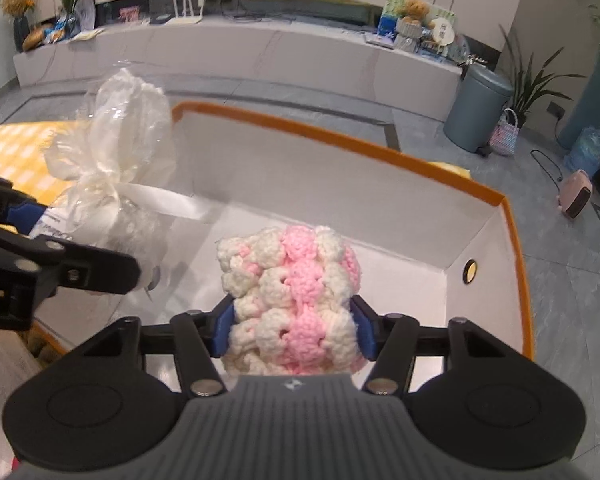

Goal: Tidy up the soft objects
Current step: 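Carry both held items into the orange box and open both tools, then grasp the orange crochet fruit with the left tool while the right tool approaches the bear-shaped sponge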

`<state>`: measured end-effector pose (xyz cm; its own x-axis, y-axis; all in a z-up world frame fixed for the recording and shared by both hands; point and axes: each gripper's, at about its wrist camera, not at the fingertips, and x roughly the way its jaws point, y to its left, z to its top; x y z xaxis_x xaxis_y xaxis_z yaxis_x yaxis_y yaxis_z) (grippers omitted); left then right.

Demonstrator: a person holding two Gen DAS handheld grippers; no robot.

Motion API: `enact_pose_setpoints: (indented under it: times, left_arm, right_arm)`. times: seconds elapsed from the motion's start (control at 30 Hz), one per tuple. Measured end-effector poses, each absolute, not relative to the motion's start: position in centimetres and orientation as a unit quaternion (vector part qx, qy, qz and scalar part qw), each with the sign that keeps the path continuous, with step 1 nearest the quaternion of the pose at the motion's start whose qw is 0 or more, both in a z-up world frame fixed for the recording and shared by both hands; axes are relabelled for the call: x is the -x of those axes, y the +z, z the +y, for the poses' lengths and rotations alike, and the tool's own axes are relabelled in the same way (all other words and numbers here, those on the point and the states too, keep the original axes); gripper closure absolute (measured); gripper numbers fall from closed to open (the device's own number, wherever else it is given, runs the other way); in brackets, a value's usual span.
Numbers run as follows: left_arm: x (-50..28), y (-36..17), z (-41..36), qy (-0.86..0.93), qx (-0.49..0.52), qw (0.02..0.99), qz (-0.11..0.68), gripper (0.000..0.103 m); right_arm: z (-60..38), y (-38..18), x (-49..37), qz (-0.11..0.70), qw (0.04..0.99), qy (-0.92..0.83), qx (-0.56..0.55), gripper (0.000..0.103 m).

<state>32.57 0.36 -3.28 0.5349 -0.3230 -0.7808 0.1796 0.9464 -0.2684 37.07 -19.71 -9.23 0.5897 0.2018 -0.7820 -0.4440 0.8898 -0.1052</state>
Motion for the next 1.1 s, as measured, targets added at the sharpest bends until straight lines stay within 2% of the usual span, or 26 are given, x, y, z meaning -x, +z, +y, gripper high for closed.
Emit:
enact_pose_setpoints:
  times: [0.13,0.2,0.27,0.4,0.7,0.93,1.1]
  left_arm:
    - [-33.0,-3.0,0.1,-0.140,0.073,0.871,0.466,0.043]
    - [-32.8,-2.5,0.1,-0.134,0.076,0.874,0.460,0.030]
    - [-32.8,-1.9,0.1,-0.135,0.085,0.877,0.453,0.021]
    - [-32.4,-1.0,0.3,-0.138,0.081,0.878,0.450,0.017]
    - [-28.9,2.6,0.4,-0.147,0.079,0.890,0.423,0.016]
    - [-23.2,6.6,1.0,-0.160,0.084,0.911,0.370,0.016]
    - [-17.5,7.7,1.4,-0.159,0.068,0.930,0.326,0.016]
  right_arm:
    - [-19.5,-8.8,-36.3,0.413,0.875,0.193,0.163,0.035]
    - [-19.7,-8.3,-36.0,0.413,0.874,0.196,0.165,0.030]
    - [-19.8,-7.7,-35.6,0.412,0.874,0.196,0.167,0.027]
    - [-20.1,-6.8,-35.1,0.411,0.874,0.196,0.169,0.024]
    - [-21.5,-2.8,-31.3,0.389,0.892,0.186,0.134,0.020]
    - [-22.6,0.9,-24.9,0.341,0.918,0.177,0.096,0.018]
    - [-23.1,1.3,-19.4,0.313,0.933,0.169,0.052,0.017]
